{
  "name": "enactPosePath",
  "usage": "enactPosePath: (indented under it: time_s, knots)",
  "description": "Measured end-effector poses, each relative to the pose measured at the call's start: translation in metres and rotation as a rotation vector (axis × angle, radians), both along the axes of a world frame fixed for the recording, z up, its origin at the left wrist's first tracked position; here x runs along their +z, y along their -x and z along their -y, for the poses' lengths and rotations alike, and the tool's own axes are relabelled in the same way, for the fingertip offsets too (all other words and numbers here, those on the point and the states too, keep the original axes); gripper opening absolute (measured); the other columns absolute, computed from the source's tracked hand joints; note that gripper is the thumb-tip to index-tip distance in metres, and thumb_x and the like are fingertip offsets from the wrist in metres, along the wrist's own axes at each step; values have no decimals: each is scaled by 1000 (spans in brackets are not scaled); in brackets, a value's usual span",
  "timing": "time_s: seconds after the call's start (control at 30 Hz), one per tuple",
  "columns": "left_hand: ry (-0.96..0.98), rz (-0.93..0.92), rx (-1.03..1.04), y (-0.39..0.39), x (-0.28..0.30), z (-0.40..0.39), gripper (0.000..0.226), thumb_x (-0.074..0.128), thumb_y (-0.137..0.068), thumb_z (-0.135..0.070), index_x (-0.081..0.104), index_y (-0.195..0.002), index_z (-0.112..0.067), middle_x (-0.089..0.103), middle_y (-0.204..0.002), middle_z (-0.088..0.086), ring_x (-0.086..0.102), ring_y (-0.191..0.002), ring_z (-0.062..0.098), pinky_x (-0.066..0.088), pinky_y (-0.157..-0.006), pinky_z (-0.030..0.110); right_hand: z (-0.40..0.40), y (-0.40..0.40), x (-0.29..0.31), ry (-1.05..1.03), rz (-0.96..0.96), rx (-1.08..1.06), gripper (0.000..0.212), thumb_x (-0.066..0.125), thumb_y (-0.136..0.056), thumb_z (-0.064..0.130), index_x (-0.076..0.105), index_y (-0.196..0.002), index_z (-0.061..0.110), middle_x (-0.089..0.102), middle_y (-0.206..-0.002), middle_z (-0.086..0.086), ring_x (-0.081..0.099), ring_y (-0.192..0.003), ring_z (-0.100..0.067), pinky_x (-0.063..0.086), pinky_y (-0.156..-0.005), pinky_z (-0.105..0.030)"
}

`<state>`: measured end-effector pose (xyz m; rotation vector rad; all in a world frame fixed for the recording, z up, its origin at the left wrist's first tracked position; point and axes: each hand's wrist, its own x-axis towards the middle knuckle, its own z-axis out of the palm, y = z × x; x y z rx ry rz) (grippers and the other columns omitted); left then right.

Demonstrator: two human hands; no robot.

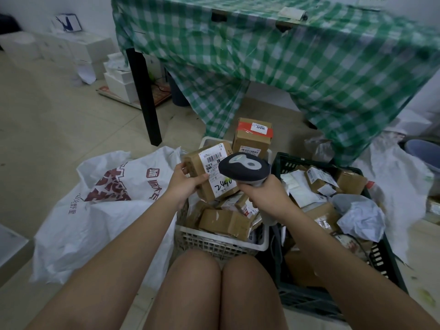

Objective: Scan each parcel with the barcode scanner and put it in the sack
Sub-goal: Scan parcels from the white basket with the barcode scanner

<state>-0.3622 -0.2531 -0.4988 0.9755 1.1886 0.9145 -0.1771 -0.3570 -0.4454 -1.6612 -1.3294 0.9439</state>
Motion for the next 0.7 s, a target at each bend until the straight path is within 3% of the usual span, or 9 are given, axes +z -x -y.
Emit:
enactPosePath:
  time_s: [0.17,0.27,0.33,0.4,0.53,0.7]
  knots:
    - [10,14,-8,1,2,1,71,73,-82,-5,35,-141,-11,51,-138,6,55,-121,26,52,-90,38,-2,0,1,5,-48,-67,22,68,-84,16,59,-76,-2,52,-53,3,47,-48,-8,41,-54,-25]
    - [19,30,-17,7,6,5,62,70,-86,-10,39,-140,-11,55,-135,4,57,-116,23,52,-83,33,-6,0,0,-21,-147,-208,14,74,-82,22,66,-91,16,66,-76,7,61,-73,-9,48,-67,-25]
    - [36,50,-45,15,10,8,57,68,-88,-12,43,-139,-11,59,-130,3,60,-110,19,52,-79,30,-13,-1,-2,-31,-259,-317,34,76,-80,24,64,-112,18,66,-98,5,60,-95,-14,47,-84,-30]
    - [69,98,-91,24,11,10,51,66,-89,-15,46,-136,-13,65,-124,2,65,-107,17,55,-76,29,-21,-3,-3,2,-311,-328,48,77,-79,27,59,-122,17,62,-104,6,57,-101,-14,43,-88,-28]
    - [128,190,-119,43,9,9,36,63,-91,-15,54,-126,-13,71,-113,3,68,-104,18,58,-78,32,-33,-1,-8,130,-327,-171,71,86,-58,49,62,-119,23,68,-115,4,63,-106,-16,47,-100,-39]
    - [194,278,-131,58,-3,1,28,60,-92,-19,58,-120,-14,72,-109,2,66,-106,21,57,-83,32,-55,11,-22,144,-400,-11,78,91,-47,46,67,-115,20,71,-113,2,64,-109,-18,47,-102,-44]
